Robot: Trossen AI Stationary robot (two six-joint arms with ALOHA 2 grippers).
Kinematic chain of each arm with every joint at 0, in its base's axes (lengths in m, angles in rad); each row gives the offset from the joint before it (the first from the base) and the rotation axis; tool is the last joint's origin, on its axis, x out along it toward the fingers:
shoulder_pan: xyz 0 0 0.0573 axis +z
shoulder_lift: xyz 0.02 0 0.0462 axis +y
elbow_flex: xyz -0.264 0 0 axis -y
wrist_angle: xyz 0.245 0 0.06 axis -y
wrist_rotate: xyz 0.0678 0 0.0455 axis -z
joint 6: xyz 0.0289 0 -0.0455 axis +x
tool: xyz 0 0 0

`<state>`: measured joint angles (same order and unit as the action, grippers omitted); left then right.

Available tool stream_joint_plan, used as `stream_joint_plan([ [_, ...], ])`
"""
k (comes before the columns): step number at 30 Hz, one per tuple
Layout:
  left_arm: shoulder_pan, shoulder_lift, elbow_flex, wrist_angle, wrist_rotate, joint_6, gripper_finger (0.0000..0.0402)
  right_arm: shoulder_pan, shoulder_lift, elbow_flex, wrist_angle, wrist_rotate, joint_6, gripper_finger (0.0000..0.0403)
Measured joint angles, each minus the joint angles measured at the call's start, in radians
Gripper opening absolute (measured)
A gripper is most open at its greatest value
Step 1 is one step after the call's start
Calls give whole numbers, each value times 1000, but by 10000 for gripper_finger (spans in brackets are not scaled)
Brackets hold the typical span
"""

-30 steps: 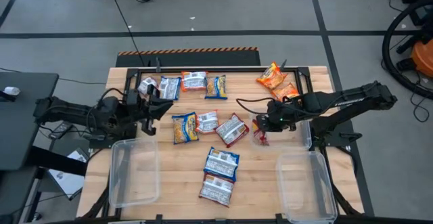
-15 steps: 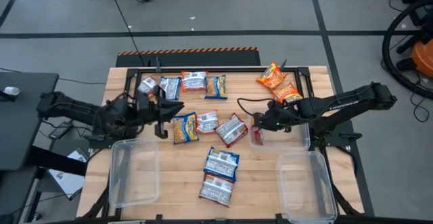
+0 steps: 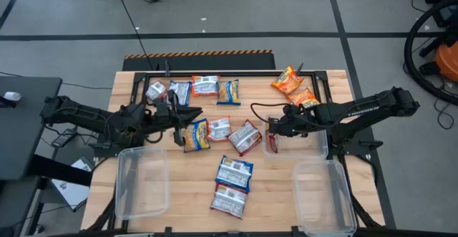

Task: Sort Maruchan noodles
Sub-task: Put the red noodle pack into the top right container

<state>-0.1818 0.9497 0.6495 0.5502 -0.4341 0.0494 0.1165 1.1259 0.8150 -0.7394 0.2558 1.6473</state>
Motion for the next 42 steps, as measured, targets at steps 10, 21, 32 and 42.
stream_joint_plan([
  [10,-9,0,0,-167,-17,-44,41,-22,0,0,-17,8,-150,84],
  [21,-33,-23,100,-326,-49,-39,41,-41,65,313,-29,31,-715,115],
  [32,-19,-47,321,-881,-71,-122,41,22,468,588,-3,-33,-1343,120],
  [42,-19,-198,411,-1223,-70,-312,41,29,730,665,-4,-31,-1543,187],
])
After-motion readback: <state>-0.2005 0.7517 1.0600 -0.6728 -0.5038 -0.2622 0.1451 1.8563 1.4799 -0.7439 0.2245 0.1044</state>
